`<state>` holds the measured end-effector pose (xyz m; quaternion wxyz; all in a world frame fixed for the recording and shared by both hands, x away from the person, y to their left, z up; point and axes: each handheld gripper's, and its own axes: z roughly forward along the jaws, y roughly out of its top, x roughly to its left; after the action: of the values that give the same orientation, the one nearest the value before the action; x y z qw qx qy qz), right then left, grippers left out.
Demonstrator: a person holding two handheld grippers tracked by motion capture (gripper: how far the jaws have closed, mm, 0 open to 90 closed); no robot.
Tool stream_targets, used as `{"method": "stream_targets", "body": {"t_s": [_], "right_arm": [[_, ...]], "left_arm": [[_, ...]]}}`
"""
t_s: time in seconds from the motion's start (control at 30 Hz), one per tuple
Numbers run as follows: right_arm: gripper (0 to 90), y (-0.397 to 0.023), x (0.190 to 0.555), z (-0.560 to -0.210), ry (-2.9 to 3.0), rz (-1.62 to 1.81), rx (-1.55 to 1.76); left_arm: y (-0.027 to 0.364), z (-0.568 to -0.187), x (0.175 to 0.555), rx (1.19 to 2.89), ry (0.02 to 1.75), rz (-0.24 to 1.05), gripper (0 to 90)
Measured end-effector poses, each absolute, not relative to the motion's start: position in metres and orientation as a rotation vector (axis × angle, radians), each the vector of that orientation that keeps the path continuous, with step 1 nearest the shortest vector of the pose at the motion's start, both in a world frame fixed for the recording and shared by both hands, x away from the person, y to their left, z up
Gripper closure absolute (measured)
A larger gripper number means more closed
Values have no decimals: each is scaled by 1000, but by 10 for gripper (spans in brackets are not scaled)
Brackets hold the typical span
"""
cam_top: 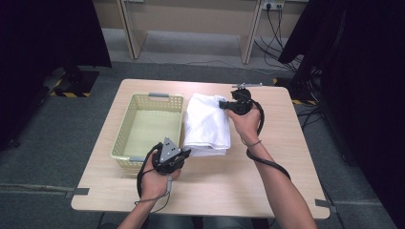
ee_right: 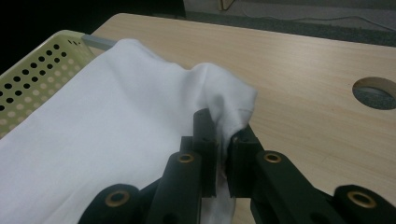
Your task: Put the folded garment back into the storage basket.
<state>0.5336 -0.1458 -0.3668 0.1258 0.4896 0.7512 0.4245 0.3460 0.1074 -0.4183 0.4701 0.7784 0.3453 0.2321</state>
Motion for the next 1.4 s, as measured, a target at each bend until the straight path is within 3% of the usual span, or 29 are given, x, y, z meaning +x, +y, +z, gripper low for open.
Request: {"method": "stream_targets", "body": {"t_s": [1.4], "right_arm": [[845, -118, 538, -361, 2214, 1242, 1390]], "left_arm": [[128, -417, 343, 1882, 880, 602, 832]]}}
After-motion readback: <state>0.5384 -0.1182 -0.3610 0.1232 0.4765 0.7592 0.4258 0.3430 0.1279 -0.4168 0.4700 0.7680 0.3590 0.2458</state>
